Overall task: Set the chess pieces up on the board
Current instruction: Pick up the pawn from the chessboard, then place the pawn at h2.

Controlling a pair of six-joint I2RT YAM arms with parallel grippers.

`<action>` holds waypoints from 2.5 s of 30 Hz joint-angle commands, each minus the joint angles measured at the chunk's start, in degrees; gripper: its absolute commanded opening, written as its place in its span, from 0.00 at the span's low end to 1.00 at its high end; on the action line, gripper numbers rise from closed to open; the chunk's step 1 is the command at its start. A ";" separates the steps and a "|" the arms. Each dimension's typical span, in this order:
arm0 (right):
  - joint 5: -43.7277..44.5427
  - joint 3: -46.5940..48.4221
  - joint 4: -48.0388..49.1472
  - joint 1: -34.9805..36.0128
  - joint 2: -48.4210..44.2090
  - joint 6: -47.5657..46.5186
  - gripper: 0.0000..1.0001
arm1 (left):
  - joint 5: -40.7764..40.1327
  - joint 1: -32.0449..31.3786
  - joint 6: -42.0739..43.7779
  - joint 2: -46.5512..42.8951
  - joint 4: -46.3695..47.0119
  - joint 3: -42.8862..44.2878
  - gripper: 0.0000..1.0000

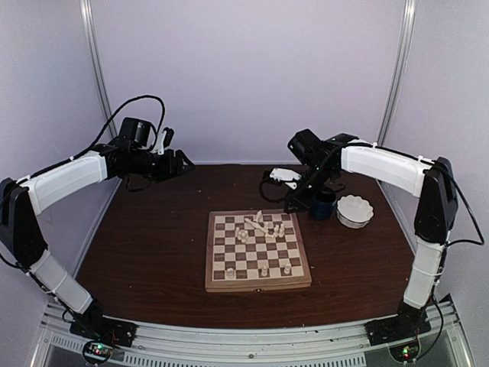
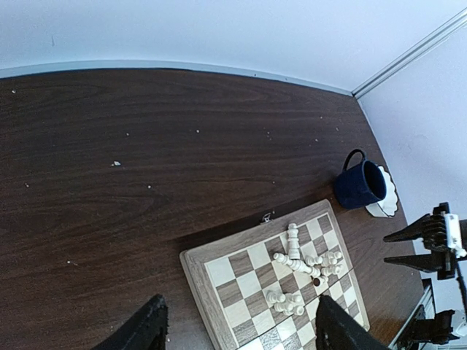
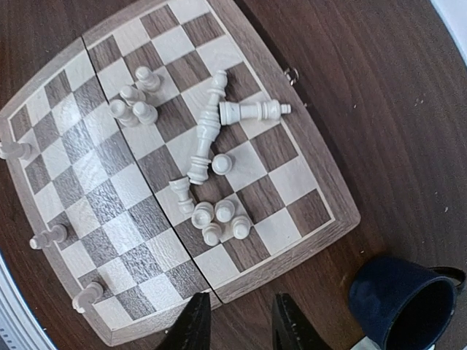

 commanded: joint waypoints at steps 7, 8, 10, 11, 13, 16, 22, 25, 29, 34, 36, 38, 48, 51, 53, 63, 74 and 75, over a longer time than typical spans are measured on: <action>0.67 -2.29 1.07 0.15 5.88 -0.80 0.27 | 0.67 0.63 -0.34 0.56 2.73 0.74 0.69; 0.31 -2.31 0.80 0.33 6.29 -0.99 0.27 | 0.69 0.59 -0.28 0.61 2.69 0.76 0.69; 0.11 -2.62 0.64 0.97 7.13 -1.40 0.26 | 0.72 0.56 -0.27 0.60 2.73 0.76 0.69; 0.31 -2.80 0.67 1.25 7.33 -1.56 0.26 | 0.71 0.61 -0.27 0.61 2.77 0.75 0.69; 0.89 -2.89 0.89 1.66 7.84 -1.68 0.26 | 0.61 0.62 -0.27 0.55 2.74 0.83 0.69; 1.11 -2.74 1.06 1.97 8.40 -1.68 0.28 | 0.58 0.63 -0.20 0.60 2.75 0.81 0.69; 0.60 -1.66 0.55 2.07 9.85 -1.77 0.28 | 0.63 0.63 -0.18 0.70 2.77 0.85 0.69; 0.58 -1.27 0.53 2.23 10.41 -1.70 0.28 | 0.70 0.62 -0.18 0.65 2.69 0.85 0.69; 1.19 -0.33 0.45 2.29 11.21 -1.47 0.28 | 0.73 0.57 -0.18 0.65 2.69 0.85 0.69; 1.71 0.74 0.52 2.33 12.14 -1.25 0.27 | 0.72 0.57 -0.18 0.69 2.72 0.85 0.69; 1.70 1.17 0.34 2.42 12.63 -1.30 0.27 | 0.72 0.61 -0.18 0.69 2.70 0.85 0.69; 1.70 1.52 0.20 2.39 12.99 -1.16 0.25 | 0.72 0.63 -0.18 0.69 2.77 0.84 0.69; 1.51 1.36 -0.69 2.60 11.87 -1.26 0.11 | 0.68 0.64 -0.18 0.70 2.66 0.85 0.69; 1.77 -0.89 -0.45 2.64 8.82 -1.29 0.10 | 0.74 0.61 -0.18 0.72 2.73 0.85 0.69; 1.83 -2.97 0.01 2.84 6.13 -1.50 0.09 | 0.90 0.62 -0.26 0.83 2.70 0.80 0.69; -1.23 -17.30 3.69 4.51 -6.50 -3.58 0.10 | 0.93 0.59 -0.44 0.89 2.76 0.75 0.69; -1.39 -23.45 6.02 8.96 -7.63 -5.55 0.11 | 1.33 0.55 -0.79 0.95 2.81 0.73 0.69; -1.51 -23.38 6.14 9.15 -7.28 -5.55 0.11 | 1.35 0.55 -0.68 0.96 2.80 0.75 0.69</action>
